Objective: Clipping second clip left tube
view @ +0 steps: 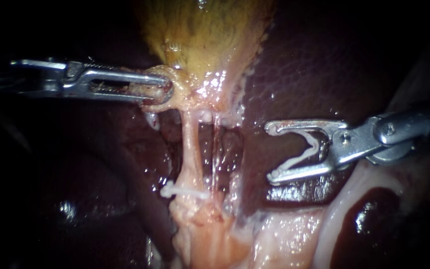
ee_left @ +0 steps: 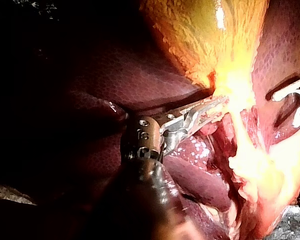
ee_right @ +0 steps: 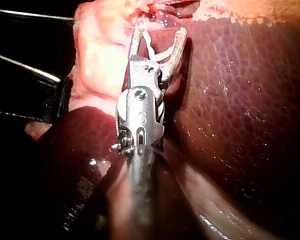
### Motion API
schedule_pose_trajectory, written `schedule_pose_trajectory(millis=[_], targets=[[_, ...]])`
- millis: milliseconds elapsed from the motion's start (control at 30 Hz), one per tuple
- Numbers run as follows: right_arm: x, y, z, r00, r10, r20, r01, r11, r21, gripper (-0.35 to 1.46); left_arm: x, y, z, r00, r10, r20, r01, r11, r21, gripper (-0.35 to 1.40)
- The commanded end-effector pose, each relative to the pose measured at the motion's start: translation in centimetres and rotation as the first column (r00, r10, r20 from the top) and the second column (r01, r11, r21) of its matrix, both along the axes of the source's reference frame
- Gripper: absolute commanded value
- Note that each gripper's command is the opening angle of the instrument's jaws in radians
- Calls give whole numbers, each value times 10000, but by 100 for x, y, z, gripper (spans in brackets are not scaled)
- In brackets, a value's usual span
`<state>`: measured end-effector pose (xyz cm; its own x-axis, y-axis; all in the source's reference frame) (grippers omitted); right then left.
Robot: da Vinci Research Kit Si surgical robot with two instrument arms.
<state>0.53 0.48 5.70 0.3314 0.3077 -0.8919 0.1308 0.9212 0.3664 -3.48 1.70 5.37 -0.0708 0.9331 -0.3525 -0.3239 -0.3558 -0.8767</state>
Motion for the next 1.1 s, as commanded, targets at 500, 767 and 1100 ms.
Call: schedule_pose_trajectory(millis=[500,767,1100], targets=[[17,-7,-8,9993,-311,-197,313,9994,134,49,77,6,-64,9996,-270,87,269,9995,134,-35],[63,-32,-26,9986,-458,-270,490,9899,1328,50,71,2,-69,9994,-338,75,337,9994,122,-35],[113,-42,-16,9986,-370,-377,448,9715,2326,50,67,0,-72,9992,-389,37,388,9992,115,-35]])
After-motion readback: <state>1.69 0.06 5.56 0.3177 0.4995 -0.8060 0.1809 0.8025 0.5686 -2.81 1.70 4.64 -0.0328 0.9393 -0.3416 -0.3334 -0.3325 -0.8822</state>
